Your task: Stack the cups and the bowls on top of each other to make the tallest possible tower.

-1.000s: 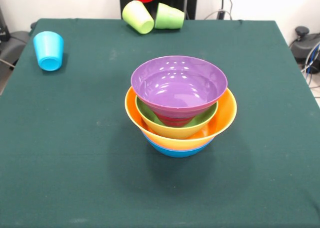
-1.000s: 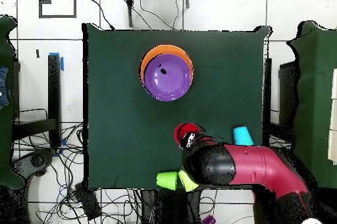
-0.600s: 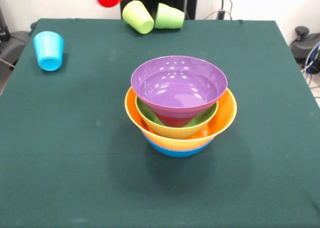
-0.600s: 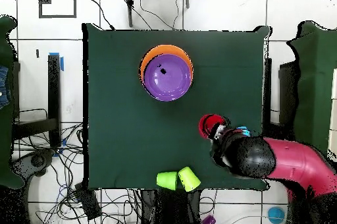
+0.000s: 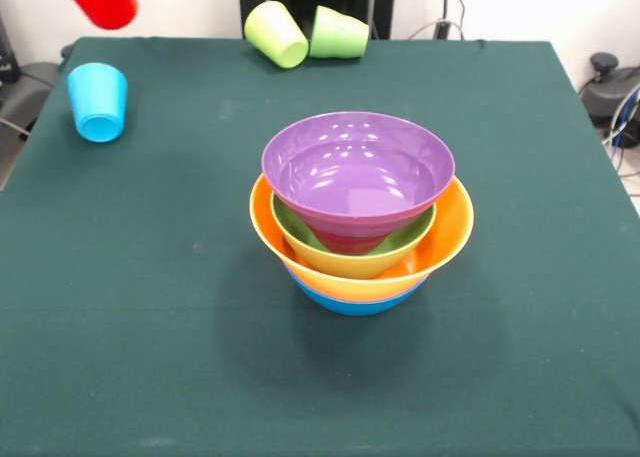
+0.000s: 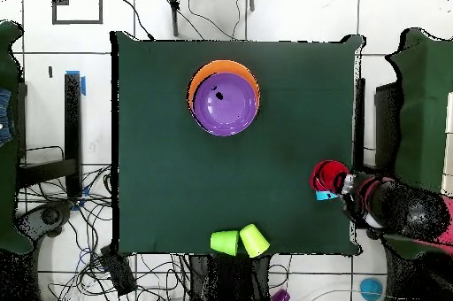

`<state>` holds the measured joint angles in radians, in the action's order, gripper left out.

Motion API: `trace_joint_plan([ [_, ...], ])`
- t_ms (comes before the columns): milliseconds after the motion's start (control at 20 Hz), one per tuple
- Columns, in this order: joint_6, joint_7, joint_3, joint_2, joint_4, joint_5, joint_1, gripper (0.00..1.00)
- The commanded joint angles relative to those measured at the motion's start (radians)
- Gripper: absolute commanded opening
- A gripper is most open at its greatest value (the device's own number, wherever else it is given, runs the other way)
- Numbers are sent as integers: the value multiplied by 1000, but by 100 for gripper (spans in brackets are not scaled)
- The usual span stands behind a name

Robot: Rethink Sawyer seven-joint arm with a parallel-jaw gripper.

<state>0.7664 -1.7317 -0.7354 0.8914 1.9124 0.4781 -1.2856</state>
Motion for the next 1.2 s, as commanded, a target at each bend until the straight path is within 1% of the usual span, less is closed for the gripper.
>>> trace_joint_plan([
  [50, 124, 473, -110, -104, -41, 88, -86, 0],
  [250, 152, 538, -95, -127, -49, 121, -135, 0],
  [300, 161, 576, -97, -148, -65, 136, -147, 0],
  [400, 167, 634, -110, -176, -79, 156, -156, 0],
  [500, 171, 651, -110, -190, -93, 172, -153, 0],
  [750, 206, 608, -87, -198, -128, 180, -109, 0],
  [800, 219, 560, -68, -196, -140, 172, -89, 0],
  [900, 225, 519, -56, -193, -143, 170, -76, 0],
  [1050, 223, 511, -59, -195, -142, 170, -70, 0],
  [1200, 225, 475, -43, -192, -139, 165, -61, 0],
])
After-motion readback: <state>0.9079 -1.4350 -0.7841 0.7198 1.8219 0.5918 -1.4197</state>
